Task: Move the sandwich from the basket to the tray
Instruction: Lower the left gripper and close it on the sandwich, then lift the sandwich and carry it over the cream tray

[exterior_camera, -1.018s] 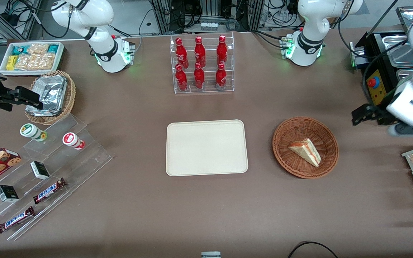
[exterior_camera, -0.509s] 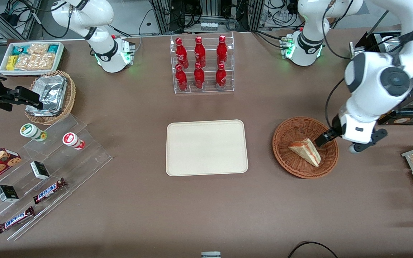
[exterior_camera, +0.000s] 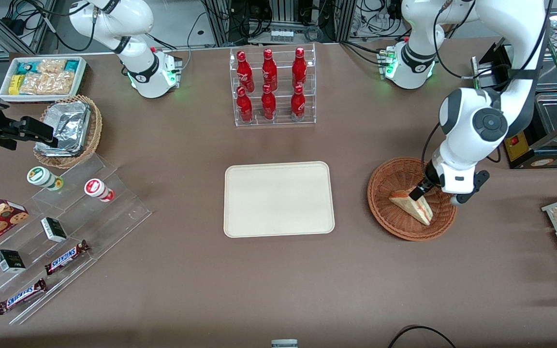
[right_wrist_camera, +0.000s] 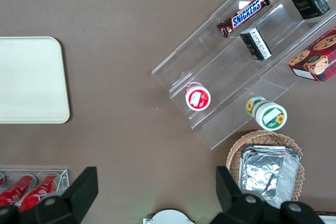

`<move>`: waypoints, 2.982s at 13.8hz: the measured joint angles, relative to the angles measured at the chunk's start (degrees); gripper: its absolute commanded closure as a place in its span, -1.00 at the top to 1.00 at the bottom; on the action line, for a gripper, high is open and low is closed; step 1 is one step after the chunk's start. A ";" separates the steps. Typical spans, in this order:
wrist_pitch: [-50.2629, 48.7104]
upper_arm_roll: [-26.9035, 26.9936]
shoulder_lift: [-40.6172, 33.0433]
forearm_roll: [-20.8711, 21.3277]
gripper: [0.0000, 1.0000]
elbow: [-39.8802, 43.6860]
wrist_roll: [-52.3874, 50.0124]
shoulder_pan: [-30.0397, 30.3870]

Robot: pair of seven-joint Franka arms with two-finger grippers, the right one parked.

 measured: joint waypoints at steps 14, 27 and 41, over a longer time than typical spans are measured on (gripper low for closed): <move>0.28 -0.02 4.90 0.00 -1.00 4.55 -0.15 -0.03; -29.83 -1.16 12.12 9.46 -1.00 35.31 -2.42 -27.41; -12.76 -1.80 35.31 10.16 -1.00 45.50 -1.70 -38.07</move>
